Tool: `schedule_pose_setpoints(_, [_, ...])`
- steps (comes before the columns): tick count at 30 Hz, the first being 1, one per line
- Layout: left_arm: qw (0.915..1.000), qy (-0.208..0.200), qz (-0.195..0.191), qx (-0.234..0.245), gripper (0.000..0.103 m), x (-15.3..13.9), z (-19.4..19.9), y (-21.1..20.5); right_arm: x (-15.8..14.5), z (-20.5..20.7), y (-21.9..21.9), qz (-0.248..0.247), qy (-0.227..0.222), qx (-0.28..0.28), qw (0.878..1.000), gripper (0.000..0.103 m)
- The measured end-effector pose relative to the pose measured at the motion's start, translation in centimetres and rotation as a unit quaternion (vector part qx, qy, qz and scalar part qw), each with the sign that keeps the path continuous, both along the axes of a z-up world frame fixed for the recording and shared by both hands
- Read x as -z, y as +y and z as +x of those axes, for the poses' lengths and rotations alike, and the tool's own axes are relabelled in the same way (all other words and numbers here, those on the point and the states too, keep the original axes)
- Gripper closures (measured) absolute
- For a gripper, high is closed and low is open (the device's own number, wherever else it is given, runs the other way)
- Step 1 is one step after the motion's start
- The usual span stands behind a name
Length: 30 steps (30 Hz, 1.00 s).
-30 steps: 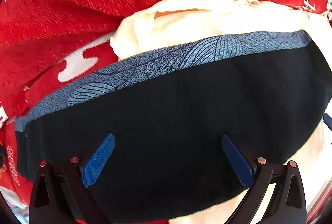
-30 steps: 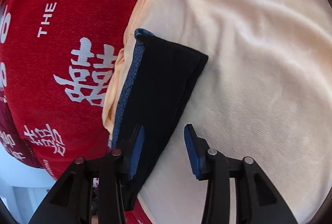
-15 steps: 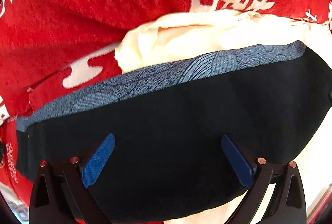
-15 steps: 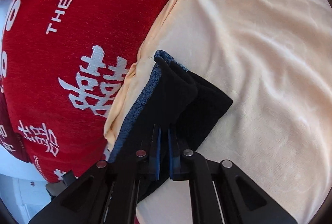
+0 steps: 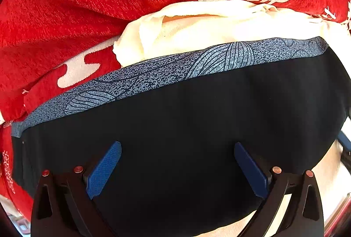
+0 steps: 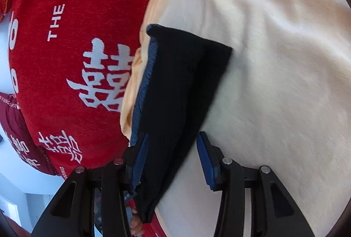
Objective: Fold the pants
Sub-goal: 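Lift the strip end with the right gripper and fold it over the rest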
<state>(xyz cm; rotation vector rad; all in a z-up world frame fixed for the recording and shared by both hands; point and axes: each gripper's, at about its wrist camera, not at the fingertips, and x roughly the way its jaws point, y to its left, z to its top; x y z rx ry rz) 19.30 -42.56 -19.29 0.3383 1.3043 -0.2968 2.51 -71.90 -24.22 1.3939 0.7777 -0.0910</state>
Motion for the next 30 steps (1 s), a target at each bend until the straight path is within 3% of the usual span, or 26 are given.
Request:
schedule_pose_setpoints(5, [0.9999, 0.008, -0.006, 0.0, 0.0, 0.3, -0.3, 0.6, 0.0, 3.6, -0.9, -0.016, -0.009, -0.008, 1.0, 0.055])
schedule_pose_setpoints(7, [0.9999, 0.011, -0.001, -0.009, 0.012, -0.6, 0.1, 1.1, 0.2, 4.1, -1.4, 0.004, -0.002, 0.004, 1.0, 0.084])
schedule_pose_setpoints(8, [0.9999, 0.007, -0.01, -0.01, 0.027, -1.5, 0.0, 1.0, 0.2, 3.9, -1.5, 0.017, -0.011, 0.012, 1.0, 0.089])
schedule_pose_setpoints(12, [0.9993, -0.024, -0.016, 0.022, 0.029, -2.8, -0.6, 0.0, -3.0, 3.5, -0.6, -0.003, -0.043, -0.004, 0.999, 0.089])
schedule_pose_setpoints(15, [0.9994, 0.006, -0.016, 0.029, 0.028, -0.1, -0.8, -2.0, -5.7, 3.7, 0.7, -0.029, -0.055, -0.027, 0.998, 0.089])
schedule_pose_setpoints(16, [0.999, -0.024, -0.015, 0.033, 0.028, -0.1, -1.3, -2.5, -6.6, 4.0, 1.3, -0.046, -0.053, -0.037, 0.997, 0.089])
schedule_pose_setpoints(18, [0.9933, -0.072, 0.017, 0.088, 0.029, -0.2, -2.6, -3.8, -8.5, 4.6, 2.5, -0.078, -0.052, -0.057, 0.994, 0.089])
schedule_pose_setpoints(20, [0.9928, -0.065, 0.006, 0.1, 0.029, -0.4, -2.3, -3.5, -10.0, 5.3, 3.7, -0.108, -0.048, -0.071, 0.99, 0.089])
schedule_pose_setpoints(22, [0.9975, -0.004, -0.042, 0.056, 0.028, -0.8, -0.6, -1.5, -12.0, 6.4, 5.5, -0.143, -0.043, -0.088, 0.985, 0.089])
schedule_pose_setpoints(24, [0.9974, 0.026, -0.065, 0.019, 0.028, -1.4, 0.6, 0.7, -14.4, 7.2, 7.7, -0.18, -0.037, -0.115, 0.976, 0.089])
schedule_pose_setpoints(26, [0.998, -0.005, -0.063, -0.002, 0.028, -3.2, 0.6, 4.0, -16.4, 8.1, 10.2, -0.217, -0.036, -0.144, 0.965, 0.089])
schedule_pose_setpoints(29, [0.9972, -0.031, -0.063, -0.027, 0.015, -5.6, 0.5, 9.9, -18.6, 10.4, 16.5, -0.279, -0.027, -0.211, 0.936, 0.089])
schedule_pose_setpoints(30, [0.9969, -0.033, -0.062, -0.037, 0.015, -6.1, 0.6, 12.0, -18.7, 11.0, 18.0, -0.292, -0.022, -0.226, 0.929, 0.089])
